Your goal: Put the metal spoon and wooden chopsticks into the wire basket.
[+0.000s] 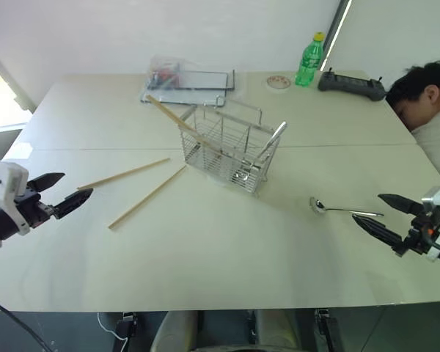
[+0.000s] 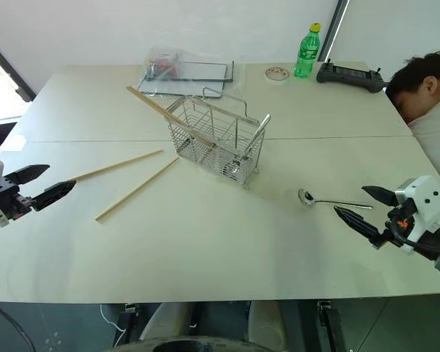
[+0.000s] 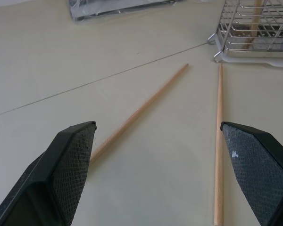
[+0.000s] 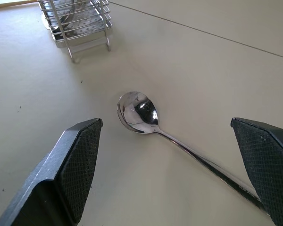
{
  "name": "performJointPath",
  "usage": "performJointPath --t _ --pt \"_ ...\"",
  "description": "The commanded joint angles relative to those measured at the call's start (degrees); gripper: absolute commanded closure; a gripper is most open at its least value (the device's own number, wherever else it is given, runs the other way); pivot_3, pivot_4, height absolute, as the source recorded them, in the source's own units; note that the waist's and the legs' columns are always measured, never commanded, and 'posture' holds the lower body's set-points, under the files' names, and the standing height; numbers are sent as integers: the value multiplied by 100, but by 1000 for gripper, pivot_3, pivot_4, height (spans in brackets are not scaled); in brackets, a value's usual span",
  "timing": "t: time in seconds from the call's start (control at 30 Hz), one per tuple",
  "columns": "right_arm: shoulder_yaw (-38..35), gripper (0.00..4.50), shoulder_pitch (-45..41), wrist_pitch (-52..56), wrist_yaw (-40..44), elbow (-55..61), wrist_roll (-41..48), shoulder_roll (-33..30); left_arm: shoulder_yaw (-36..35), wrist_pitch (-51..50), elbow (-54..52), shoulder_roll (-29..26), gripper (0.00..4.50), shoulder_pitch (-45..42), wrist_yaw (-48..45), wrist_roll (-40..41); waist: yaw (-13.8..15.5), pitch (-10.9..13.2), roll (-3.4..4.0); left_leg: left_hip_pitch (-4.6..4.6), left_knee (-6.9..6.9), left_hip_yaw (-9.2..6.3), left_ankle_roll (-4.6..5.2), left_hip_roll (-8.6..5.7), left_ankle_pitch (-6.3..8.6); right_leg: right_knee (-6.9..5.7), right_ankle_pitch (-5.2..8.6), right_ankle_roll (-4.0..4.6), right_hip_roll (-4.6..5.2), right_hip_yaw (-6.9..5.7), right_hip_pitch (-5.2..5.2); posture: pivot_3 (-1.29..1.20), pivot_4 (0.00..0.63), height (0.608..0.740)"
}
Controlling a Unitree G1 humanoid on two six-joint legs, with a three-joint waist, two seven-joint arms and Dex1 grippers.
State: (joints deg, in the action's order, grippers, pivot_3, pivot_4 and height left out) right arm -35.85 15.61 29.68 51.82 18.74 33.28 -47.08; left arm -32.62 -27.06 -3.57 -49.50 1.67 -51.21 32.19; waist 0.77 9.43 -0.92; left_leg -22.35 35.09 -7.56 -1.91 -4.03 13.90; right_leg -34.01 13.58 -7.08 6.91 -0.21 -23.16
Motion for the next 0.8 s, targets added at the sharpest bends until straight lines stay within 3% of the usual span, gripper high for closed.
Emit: performJointPath --t 0.03,0.8 --pt "-109 15 5 -3 -34 139 27 -43 -3 119 -52 -60 35 -106 -11 -40 0 0 0 0 0 0 0 0 0 0 0 0 0 0 0 0 150 725" --pt "-63 15 -14 -50 -134 114 22 -31 134 -72 -98 -200 35 -372 -213 1 -1 -1 0 3 3 2 3 -1 -2 -6 -1 1 -2 0 2 0 150 725"
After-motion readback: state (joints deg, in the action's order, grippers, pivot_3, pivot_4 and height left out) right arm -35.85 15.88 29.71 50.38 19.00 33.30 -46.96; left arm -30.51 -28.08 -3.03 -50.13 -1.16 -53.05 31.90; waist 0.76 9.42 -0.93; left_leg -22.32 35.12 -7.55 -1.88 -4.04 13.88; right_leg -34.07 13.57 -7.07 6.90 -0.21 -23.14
